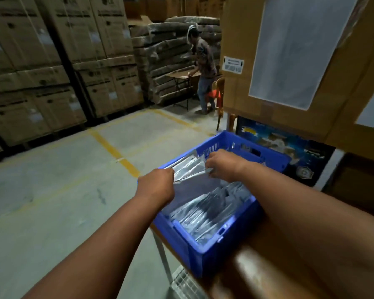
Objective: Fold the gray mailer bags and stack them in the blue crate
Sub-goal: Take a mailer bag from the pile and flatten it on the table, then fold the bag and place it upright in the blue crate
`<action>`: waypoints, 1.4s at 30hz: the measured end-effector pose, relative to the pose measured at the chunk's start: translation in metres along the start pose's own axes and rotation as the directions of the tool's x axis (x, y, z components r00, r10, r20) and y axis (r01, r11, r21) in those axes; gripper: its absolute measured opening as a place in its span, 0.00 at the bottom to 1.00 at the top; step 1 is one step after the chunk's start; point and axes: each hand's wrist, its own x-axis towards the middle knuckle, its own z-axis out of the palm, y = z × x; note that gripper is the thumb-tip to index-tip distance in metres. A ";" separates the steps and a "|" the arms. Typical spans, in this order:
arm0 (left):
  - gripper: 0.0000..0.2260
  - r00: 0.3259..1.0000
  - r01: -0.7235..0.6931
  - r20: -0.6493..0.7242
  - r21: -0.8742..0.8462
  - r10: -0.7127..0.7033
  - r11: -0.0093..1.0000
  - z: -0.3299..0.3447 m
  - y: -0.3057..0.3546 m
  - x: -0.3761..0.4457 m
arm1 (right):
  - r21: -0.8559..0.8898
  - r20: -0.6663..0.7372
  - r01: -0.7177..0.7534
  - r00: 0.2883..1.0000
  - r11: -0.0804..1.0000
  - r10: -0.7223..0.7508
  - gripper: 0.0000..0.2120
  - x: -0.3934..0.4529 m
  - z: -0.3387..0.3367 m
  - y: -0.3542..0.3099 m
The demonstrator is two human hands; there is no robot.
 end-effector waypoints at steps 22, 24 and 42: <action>0.16 0.982 -0.109 -0.134 0.158 0.131 0.981 0.003 0.055 -0.012 | 0.187 -0.170 -0.196 0.959 0.963 0.228 0.20 -0.036 0.003 -0.014; 0.17 0.962 -0.201 -0.166 0.116 0.218 0.973 -0.003 0.090 -0.020 | 0.197 -0.148 -0.197 0.962 0.960 0.228 0.16 -0.067 -0.001 -0.013; 0.40 0.424 -0.888 0.130 -0.137 0.896 0.440 0.020 0.481 -0.202 | 0.297 0.112 -0.767 0.619 0.569 0.777 0.42 -0.577 0.072 0.068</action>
